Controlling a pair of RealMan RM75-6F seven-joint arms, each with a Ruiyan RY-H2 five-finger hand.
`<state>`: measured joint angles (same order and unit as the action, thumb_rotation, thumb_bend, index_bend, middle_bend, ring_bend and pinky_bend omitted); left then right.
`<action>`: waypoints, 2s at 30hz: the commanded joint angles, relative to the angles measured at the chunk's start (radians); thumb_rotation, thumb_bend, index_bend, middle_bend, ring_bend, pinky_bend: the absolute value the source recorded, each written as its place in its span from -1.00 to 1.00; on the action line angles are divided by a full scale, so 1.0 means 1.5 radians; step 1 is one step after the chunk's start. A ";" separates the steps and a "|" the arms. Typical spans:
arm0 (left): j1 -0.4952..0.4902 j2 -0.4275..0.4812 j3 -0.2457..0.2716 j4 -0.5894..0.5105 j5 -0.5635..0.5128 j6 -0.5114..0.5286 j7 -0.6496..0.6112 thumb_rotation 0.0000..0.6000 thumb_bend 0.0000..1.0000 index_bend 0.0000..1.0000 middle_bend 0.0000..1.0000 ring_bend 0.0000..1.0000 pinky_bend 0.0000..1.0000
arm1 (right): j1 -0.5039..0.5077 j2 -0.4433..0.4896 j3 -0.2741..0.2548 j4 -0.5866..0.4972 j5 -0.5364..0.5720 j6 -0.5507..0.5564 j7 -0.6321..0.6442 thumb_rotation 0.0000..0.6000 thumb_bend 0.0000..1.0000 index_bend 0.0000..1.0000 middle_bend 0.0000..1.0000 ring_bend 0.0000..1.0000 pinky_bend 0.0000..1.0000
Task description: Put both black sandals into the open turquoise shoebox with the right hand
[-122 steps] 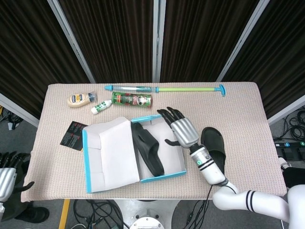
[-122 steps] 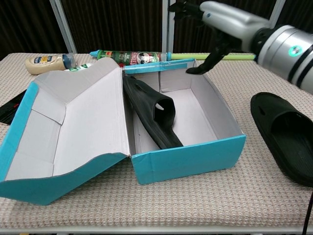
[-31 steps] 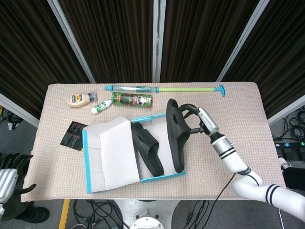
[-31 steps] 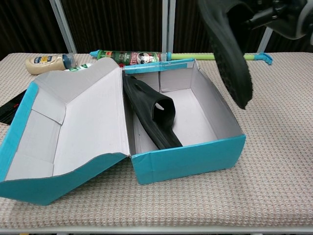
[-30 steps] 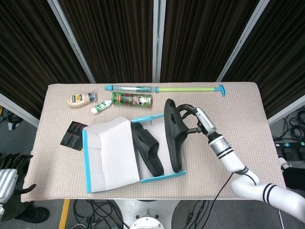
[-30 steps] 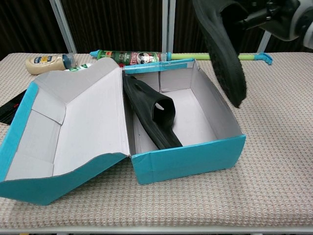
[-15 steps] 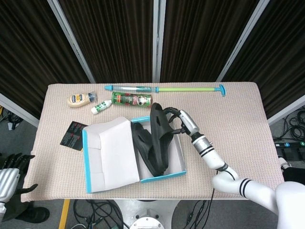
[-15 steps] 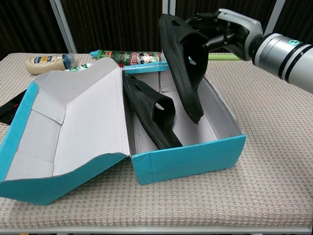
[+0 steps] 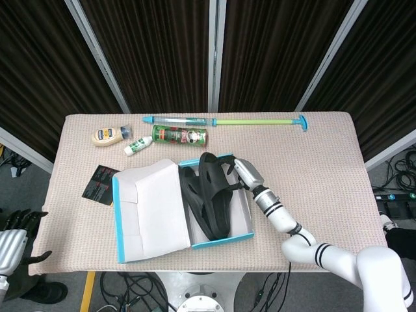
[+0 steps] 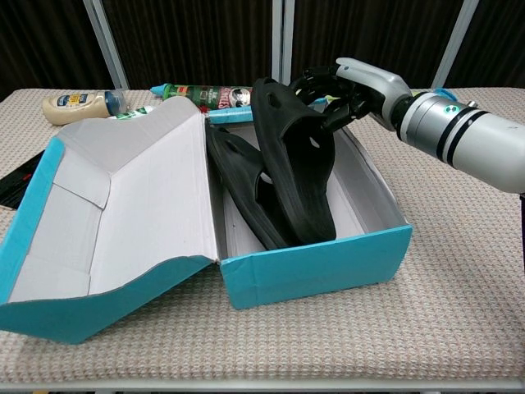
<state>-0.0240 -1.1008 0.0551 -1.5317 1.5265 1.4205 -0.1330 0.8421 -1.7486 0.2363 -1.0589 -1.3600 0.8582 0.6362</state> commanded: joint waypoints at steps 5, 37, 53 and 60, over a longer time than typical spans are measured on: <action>-0.001 0.000 -0.001 0.001 -0.002 -0.001 -0.002 1.00 -0.95 -0.63 -0.65 -0.82 -0.86 | 0.011 -0.019 -0.011 0.030 0.001 -0.007 -0.083 1.00 -0.20 -0.10 -0.18 -0.61 -0.13; -0.009 0.004 -0.004 -0.004 0.005 0.000 0.002 1.00 -0.95 -0.63 -0.65 -0.82 -0.86 | -0.022 0.264 -0.020 -0.347 0.055 -0.009 -0.417 1.00 -0.93 -1.00 -0.98 -1.00 -1.00; -0.005 0.005 -0.001 -0.008 -0.002 0.000 0.003 1.00 -0.95 -0.63 -0.65 -0.82 -0.86 | 0.035 0.169 -0.008 -0.299 0.046 -0.055 -0.358 1.00 0.03 -0.99 -0.68 -0.90 -0.65; -0.002 0.002 0.001 0.000 -0.005 -0.002 -0.004 1.00 -0.95 -0.63 -0.65 -0.82 -0.86 | 0.031 0.148 -0.022 -0.285 0.028 -0.046 -0.334 1.00 0.09 -0.98 -0.63 -0.84 -0.49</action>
<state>-0.0276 -1.0983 0.0559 -1.5319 1.5189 1.4171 -0.1389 0.8908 -1.5230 0.2056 -1.4883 -1.3142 0.7859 0.1312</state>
